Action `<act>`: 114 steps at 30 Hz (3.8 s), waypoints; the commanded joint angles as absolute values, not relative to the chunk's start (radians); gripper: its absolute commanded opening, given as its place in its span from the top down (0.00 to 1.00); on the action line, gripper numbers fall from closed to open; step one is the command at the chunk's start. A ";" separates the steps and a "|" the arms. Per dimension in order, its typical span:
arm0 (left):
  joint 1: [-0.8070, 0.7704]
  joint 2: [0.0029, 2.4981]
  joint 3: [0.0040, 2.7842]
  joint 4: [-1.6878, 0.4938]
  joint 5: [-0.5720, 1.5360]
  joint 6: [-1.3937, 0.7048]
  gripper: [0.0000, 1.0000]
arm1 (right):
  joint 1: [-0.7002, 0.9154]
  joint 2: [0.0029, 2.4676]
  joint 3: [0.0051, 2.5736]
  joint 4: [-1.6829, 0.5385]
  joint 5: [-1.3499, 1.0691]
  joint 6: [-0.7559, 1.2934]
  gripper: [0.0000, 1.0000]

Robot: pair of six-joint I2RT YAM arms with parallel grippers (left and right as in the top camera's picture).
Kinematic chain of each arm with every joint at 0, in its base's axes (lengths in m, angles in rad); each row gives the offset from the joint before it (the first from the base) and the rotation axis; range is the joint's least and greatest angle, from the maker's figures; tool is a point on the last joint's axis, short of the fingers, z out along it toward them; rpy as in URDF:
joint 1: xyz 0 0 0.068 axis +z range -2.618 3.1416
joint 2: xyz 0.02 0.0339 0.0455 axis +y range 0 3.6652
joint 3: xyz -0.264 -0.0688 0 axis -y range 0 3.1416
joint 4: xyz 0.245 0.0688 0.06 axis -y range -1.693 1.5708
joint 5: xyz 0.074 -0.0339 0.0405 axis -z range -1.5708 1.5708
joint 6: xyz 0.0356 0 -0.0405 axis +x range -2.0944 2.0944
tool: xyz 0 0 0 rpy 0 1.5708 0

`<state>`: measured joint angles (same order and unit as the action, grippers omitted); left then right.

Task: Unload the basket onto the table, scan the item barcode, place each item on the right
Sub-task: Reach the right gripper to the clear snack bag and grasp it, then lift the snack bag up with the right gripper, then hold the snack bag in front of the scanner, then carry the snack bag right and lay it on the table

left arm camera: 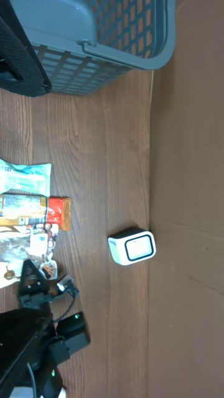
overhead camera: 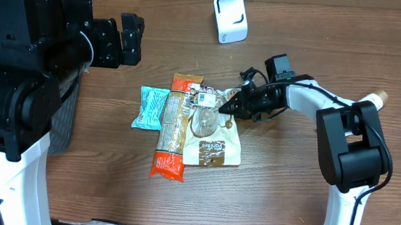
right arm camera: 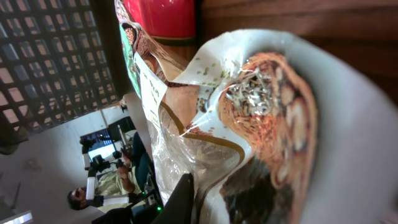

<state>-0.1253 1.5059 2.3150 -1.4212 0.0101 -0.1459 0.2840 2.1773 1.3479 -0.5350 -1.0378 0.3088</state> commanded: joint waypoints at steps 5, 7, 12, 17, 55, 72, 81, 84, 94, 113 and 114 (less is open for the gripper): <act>-0.128 1.511 2.314 -1.418 0.000 -0.127 0.00 | 0.196 1.950 1.344 -0.554 -1.076 0.264 0.96; -0.128 1.511 2.314 -1.418 0.000 -0.127 0.00 | 0.183 1.877 1.344 -0.596 -1.075 0.255 0.96; -0.128 1.511 2.314 -1.418 0.000 -0.127 0.00 | 0.176 1.683 1.344 -0.680 -1.050 0.219 0.96; -0.128 1.511 2.314 -1.418 0.000 -0.127 0.00 | 0.176 1.528 1.344 -0.713 -0.957 0.220 0.96; -0.128 1.511 2.314 -1.418 0.000 -0.127 0.00 | 0.437 2.131 1.991 -0.318 0.733 -0.569 0.96; -0.128 1.511 2.314 -1.418 0.000 -0.127 0.00 | 0.505 2.358 1.975 -0.208 0.720 -1.047 0.96; -0.128 1.511 2.314 -1.418 0.000 -0.127 0.00 | 0.509 2.419 1.975 -0.124 0.767 -1.105 0.96; -0.128 1.511 2.314 -1.418 0.000 -0.127 0.00 | 0.510 2.421 1.975 -0.123 0.767 -1.105 0.96; -0.128 1.511 2.314 -1.418 0.000 -0.127 0.00 | 0.533 2.352 1.977 -0.107 0.765 -1.053 0.96; -0.128 1.511 2.314 -1.418 0.000 -0.127 0.00 | 0.249 1.624 1.977 -0.949 -0.052 0.162 0.96; -0.128 1.511 2.314 -1.418 0.000 -0.127 0.00 | 0.203 1.612 1.977 -0.992 -0.113 0.203 0.96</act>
